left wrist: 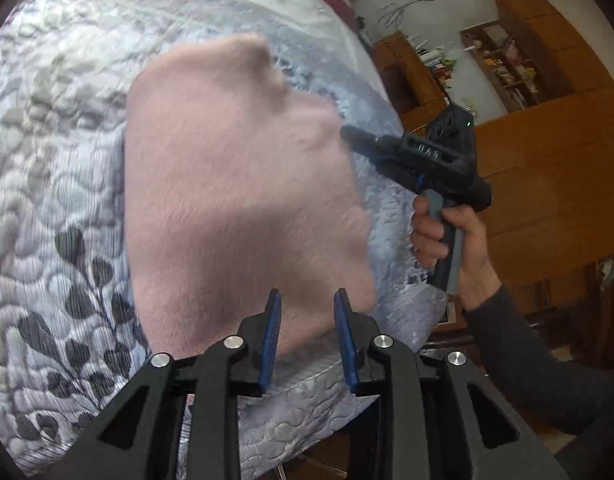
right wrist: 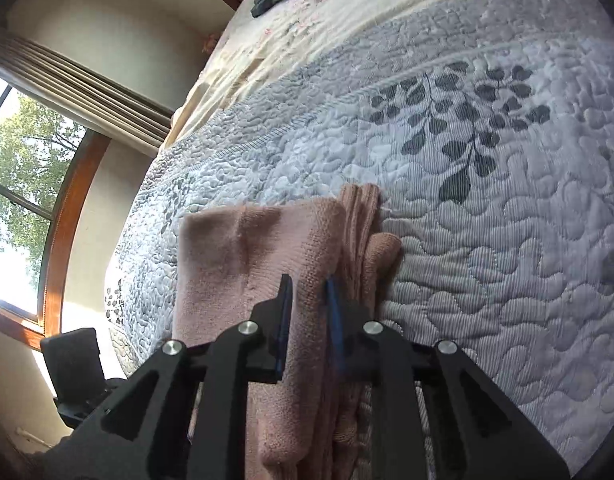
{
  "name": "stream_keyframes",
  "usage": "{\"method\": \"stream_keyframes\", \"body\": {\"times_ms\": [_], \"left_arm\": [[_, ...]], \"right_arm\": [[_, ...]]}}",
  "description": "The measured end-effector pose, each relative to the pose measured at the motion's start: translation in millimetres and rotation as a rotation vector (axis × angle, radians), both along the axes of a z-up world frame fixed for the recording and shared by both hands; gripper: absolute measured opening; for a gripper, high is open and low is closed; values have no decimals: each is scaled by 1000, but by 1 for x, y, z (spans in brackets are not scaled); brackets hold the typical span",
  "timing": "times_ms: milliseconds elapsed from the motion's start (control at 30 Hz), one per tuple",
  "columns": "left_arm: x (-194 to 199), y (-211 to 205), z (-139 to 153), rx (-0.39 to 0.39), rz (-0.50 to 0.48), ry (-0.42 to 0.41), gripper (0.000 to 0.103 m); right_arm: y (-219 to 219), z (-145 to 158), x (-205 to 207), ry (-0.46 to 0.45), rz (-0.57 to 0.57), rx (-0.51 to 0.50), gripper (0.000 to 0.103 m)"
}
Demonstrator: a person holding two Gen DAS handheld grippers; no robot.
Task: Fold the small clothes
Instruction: 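Open both tools and lift them off the folded sweater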
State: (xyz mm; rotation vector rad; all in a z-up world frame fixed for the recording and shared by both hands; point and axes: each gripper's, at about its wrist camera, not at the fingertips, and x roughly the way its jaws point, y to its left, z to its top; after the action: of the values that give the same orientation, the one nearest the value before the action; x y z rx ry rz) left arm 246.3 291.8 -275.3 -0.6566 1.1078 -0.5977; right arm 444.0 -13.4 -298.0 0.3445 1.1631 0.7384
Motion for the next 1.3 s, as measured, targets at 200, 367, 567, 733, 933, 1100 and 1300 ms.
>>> {"method": "stream_keyframes", "body": {"times_ms": [200,367,567,733,933,1100,1300], "left_arm": [[102,30,-4,115,104,-21,31],[122,49,-32,129,131,60,2],[71,23,8,127,12,-83,9],[70,3,-19,263,13,-33,2],[31,-5,8,278,-26,-111,14],[32,-6,-14,292,33,-38,16],[-29,-1,-4,256,74,-71,41]], "right_arm": [[32,-16,0,42,90,-28,12],[19,-38,7,69,48,-47,0],[30,-3,-49,2,207,-46,8],[25,-31,-51,31,150,-138,0],[27,7,-95,-43,195,-156,2],[22,-24,-94,2,136,-272,0],[30,5,-141,-56,173,-265,3]]}}
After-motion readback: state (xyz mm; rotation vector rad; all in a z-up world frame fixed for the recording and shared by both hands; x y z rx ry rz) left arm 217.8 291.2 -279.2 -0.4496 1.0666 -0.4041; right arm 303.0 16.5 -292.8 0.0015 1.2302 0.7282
